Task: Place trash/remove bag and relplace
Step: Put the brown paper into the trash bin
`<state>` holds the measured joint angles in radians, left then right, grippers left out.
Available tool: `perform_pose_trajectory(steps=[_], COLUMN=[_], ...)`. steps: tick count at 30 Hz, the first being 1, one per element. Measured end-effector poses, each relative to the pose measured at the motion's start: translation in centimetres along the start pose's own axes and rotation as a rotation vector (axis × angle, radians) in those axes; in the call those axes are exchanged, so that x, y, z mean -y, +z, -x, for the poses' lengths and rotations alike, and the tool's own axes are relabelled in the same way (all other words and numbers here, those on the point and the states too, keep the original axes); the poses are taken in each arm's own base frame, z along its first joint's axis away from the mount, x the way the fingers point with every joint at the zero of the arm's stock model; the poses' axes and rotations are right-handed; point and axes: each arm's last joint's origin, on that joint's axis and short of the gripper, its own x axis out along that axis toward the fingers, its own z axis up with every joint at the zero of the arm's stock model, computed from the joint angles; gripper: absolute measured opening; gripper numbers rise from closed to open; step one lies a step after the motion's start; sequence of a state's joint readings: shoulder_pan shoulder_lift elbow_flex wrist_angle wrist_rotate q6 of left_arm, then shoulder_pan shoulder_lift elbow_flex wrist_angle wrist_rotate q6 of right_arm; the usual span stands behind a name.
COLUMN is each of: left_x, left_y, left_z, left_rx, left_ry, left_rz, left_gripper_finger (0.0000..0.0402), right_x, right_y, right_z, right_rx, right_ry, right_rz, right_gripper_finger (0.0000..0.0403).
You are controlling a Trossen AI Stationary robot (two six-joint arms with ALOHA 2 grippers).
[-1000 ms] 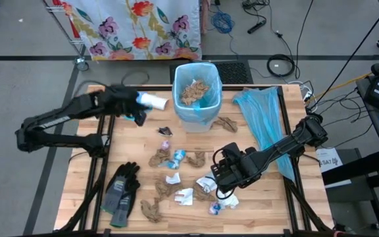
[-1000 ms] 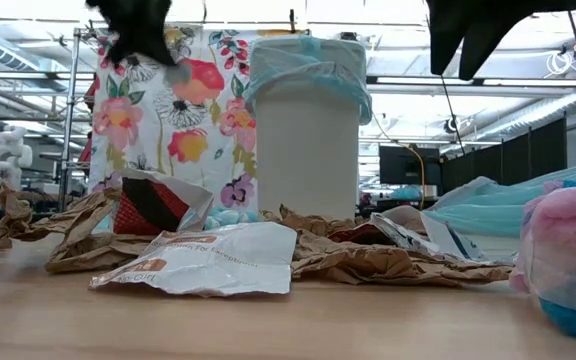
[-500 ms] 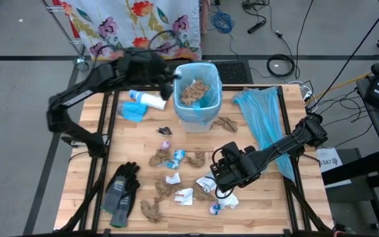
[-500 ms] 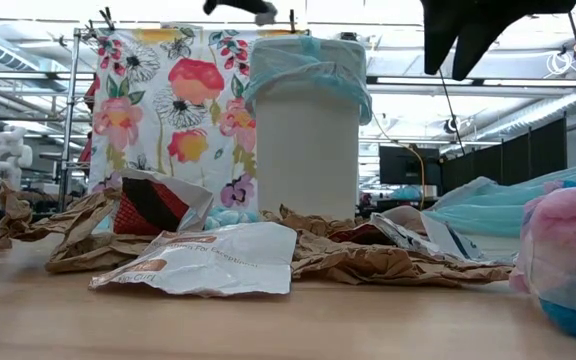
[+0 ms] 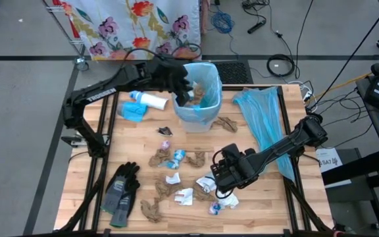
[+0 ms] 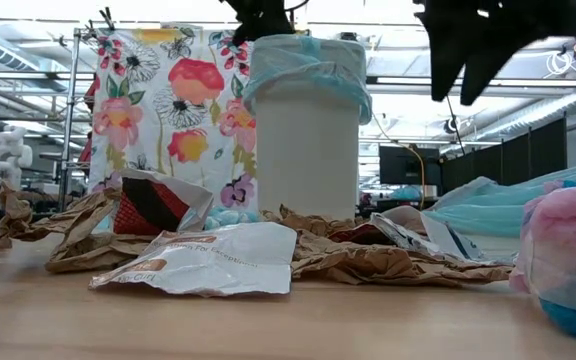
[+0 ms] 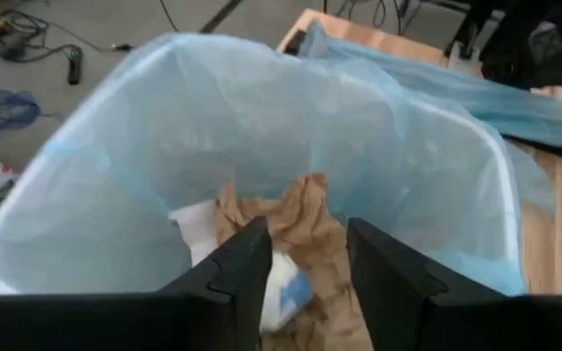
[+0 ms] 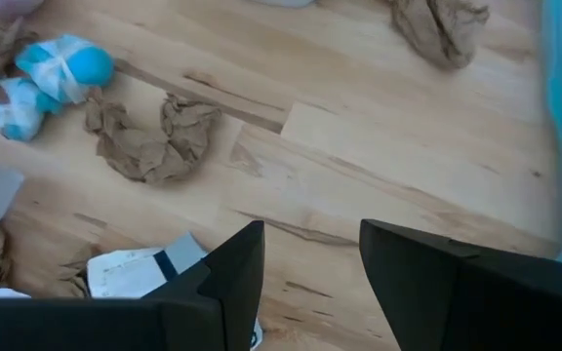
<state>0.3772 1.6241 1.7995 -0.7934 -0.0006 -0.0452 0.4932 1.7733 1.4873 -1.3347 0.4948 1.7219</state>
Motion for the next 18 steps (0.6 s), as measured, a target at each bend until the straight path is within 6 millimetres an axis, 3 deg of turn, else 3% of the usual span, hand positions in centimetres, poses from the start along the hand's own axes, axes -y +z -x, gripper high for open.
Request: perform_pose_trajectory(steps=[4,10,14,18], left_x=[0.0,0.8,1.3,1.8], left_y=[-0.5,-1.2,-3.5,-6.7], left_z=[1.2,7.0,9.3,10.2], left_rx=[-0.042,-0.031,-0.105,-0.146], left_ry=[0.0,-0.024,-0.007,-0.001], left_rz=[-0.001,-0.025,-0.003,0.071], left_gripper_finger=[0.0155,0.0156,0.0157,0.0157], right_x=[0.4,1.1,0.5,0.0], right_y=[-1.0,-2.4,-3.3,-3.6], right_z=[-0.9,-3.4,-5.6,-6.7], right_rx=[0.0,-0.036,-0.095,-0.1], right_ry=[-0.012,-0.036,0.071,0.187], right_rz=[-0.005,-0.015,-0.009,0.009], right_gripper_finger=[0.0162,0.0155,0.0142,0.0133])
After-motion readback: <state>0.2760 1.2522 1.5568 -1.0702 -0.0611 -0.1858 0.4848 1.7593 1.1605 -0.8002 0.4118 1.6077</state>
